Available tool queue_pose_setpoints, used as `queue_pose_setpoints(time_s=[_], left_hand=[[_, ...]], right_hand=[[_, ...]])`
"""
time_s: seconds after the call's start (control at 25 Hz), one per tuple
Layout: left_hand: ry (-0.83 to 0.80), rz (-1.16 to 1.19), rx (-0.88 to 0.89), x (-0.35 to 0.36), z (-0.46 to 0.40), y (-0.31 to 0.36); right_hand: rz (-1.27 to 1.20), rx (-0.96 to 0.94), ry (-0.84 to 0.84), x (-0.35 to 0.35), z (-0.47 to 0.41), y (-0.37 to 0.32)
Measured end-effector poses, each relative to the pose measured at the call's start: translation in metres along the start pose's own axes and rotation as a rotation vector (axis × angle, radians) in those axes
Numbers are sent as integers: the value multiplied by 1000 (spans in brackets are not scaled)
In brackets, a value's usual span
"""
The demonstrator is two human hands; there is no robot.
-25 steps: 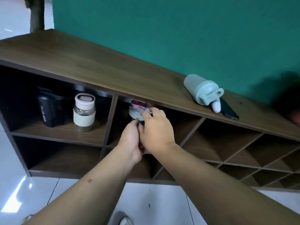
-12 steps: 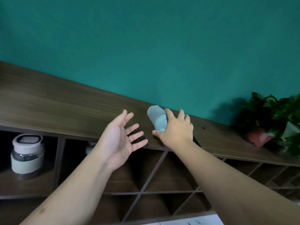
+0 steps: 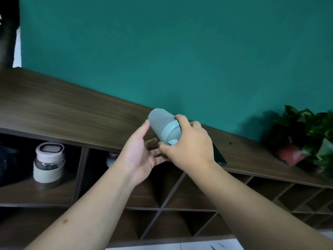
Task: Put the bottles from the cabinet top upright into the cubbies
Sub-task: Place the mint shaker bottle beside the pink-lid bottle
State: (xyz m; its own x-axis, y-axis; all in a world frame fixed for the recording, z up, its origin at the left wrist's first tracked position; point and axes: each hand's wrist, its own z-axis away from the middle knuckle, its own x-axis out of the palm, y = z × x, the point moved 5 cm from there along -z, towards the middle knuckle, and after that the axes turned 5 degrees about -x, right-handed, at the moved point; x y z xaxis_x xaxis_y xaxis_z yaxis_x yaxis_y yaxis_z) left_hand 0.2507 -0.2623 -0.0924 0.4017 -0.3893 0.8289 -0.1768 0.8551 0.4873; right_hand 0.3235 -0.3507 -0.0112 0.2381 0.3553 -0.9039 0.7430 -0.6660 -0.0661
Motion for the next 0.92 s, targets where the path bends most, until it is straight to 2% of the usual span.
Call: queue_pose_setpoints(time_s=[0.16,0.24,0.32,0.48,0.72,0.92], left_hand=[[93,-95,60,-20,48,-5],[170,-142,-6,-39,60,-21],[194,-180,-145,-61,57,-44],[285,-233,-330,-110,34,-78],[380,-224,-341,-139,-19,-90],[389,-232,-328,-140,-57,-97]], right_hand=[[-67,-48,-155,-32,67,-37],[-89,-33,-234,-27,92,-40],[-124,24,-260,-11,110,-35],[-222,49,-214,46,137,-27],[-476,84,-139,139,133,-15],[-471,236,-21,195,91,5]])
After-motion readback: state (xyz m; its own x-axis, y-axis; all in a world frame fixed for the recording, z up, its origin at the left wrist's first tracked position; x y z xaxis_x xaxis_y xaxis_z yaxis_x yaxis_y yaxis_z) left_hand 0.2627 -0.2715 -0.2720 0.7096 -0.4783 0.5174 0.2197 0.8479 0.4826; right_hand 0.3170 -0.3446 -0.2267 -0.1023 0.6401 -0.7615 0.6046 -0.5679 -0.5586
